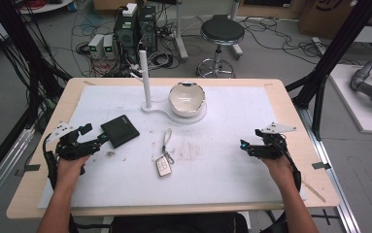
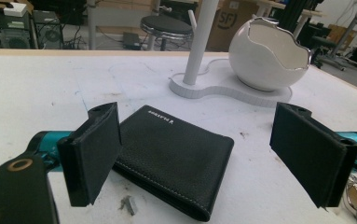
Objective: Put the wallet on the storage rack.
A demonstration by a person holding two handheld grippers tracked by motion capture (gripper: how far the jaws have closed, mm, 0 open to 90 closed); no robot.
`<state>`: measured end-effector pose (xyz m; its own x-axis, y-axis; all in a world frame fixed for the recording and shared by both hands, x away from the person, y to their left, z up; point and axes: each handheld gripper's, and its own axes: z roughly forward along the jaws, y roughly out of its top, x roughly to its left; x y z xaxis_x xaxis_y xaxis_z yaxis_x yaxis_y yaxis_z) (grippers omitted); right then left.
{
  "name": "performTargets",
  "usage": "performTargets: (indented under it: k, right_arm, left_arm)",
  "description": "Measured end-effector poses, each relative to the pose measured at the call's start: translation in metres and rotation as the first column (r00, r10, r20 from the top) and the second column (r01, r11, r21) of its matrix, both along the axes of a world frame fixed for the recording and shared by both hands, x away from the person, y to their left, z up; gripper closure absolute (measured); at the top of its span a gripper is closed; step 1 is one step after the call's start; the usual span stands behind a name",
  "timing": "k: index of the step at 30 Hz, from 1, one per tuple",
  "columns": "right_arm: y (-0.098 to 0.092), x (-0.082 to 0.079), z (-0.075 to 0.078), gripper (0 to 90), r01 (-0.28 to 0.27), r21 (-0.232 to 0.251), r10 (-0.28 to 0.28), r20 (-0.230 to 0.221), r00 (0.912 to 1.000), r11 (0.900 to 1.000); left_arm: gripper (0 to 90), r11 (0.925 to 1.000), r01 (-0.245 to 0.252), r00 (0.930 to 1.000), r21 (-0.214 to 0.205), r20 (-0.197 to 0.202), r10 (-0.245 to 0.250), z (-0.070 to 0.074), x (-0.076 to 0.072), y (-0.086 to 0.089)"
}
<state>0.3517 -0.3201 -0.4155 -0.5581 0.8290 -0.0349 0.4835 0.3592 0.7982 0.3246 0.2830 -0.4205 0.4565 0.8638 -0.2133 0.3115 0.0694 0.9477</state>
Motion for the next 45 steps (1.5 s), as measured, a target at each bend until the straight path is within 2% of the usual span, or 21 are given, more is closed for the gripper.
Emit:
performTargets:
  k: [9,13,17,21,24,28,30,31,33,34,35,36,37,38,40,44,45]
  right_arm:
    - [-0.002,-0.001,0.0,23.5,0.003,0.007,-0.003,-0.007,1.0,1.0]
    - [-0.005,-0.002,0.0,23.4,0.005,0.015,-0.005,0.0,1.0,0.9999]
    - [-0.008,-0.004,0.0,23.4,0.011,0.018,-0.011,-0.006,0.9999,0.9998]
    - [-0.007,-0.008,0.004,23.5,0.009,0.013,-0.009,0.007,0.9999,0.9999]
    - [-0.004,-0.011,0.004,23.5,0.004,0.015,-0.004,0.007,1.0,0.9999]
    - [-0.003,-0.012,0.004,23.8,0.0,0.004,0.0,0.007,1.0,1.0]
    - [-0.004,-0.011,0.005,23.9,0.005,0.014,-0.006,0.007,1.0,0.9999]
    - [-0.005,-0.011,0.004,23.8,0.006,0.016,-0.006,0.005,1.0,0.9998]
    - [-0.005,-0.01,0.004,23.9,0.004,0.012,-0.004,0.0,1.0,0.9999]
    - [-0.004,-0.01,0.003,23.9,0.003,0.009,-0.003,0.002,1.0,1.0]
    - [-0.004,-0.01,0.003,23.9,0.001,0.01,-0.001,0.0,1.0,1.0]
    - [-0.004,-0.01,0.003,24.0,0.0,0.008,0.0,0.002,1.0,1.0]
    - [-0.004,-0.01,0.004,24.0,-0.001,0.008,0.001,0.005,1.0,1.0]
    - [-0.004,-0.011,0.004,24.0,-0.003,0.009,0.003,0.005,1.0,1.0]
    - [-0.003,-0.011,0.005,24.2,-0.002,0.01,0.002,0.005,1.0,1.0]
    - [-0.002,-0.011,0.004,24.7,-0.006,0.006,0.006,0.005,1.0,1.0]
    - [-0.002,-0.011,0.004,24.7,-0.008,0.008,0.008,0.005,1.0,0.9999]
  left_arm:
    - [16.3,1.0,-0.003,0.9997,-0.001,-0.024,0.003,-0.003,0.006,0.0]
    - [16.3,0.9996,-0.022,0.9996,-0.019,-0.02,0.021,-0.001,0.012,0.0]
    - [16.3,0.9996,-0.027,0.9988,0.008,-0.04,0.027,-0.002,0.017,-0.002]
    - [16.4,0.9981,-0.044,0.9948,0.043,-0.089,0.048,-0.005,0.026,-0.002]
    - [16.6,0.9969,-0.06,0.987,0.05,-0.146,0.067,-0.01,0.038,-0.002]
    - [17.3,0.9904,-0.088,0.9736,0.106,-0.201,0.108,-0.013,0.057,-0.002]
    - [17.8,0.9857,-0.095,0.9642,0.139,-0.234,0.126,-0.016,0.064,-0.002]
    - [18.3,0.9828,-0.102,0.9571,0.154,-0.254,0.139,-0.018,0.068,-0.003]
    - [18.4,0.979,-0.112,0.9461,0.17,-0.283,0.158,-0.02,0.072,-0.002]
    - [18.8,0.979,-0.112,0.9461,0.17,-0.283,0.158,-0.02,0.072,-0.002]
    - [19.8,0.9773,-0.109,0.9341,0.182,-0.318,0.163,-0.023,0.075,-0.001]
    - [20.7,0.9778,-0.102,0.9297,0.183,-0.332,0.159,-0.024,0.076,-0.002]
    - [21.5,0.977,-0.086,0.9211,0.195,-0.358,0.153,-0.026,0.078,-0.003]
    - [22.5,0.9777,-0.078,0.9181,0.195,-0.368,0.147,-0.028,0.078,-0.003]
    - [22.8,0.9789,-0.08,0.917,0.188,-0.371,0.147,-0.028,0.079,-0.003]
    - [26.9,0.9835,-0.056,0.9241,0.172,-0.364,0.116,-0.029,0.079,-0.001]
    - [31.8,0.9863,-0.037,0.928,0.161,-0.361,0.093,-0.029,0.078,-0.001]
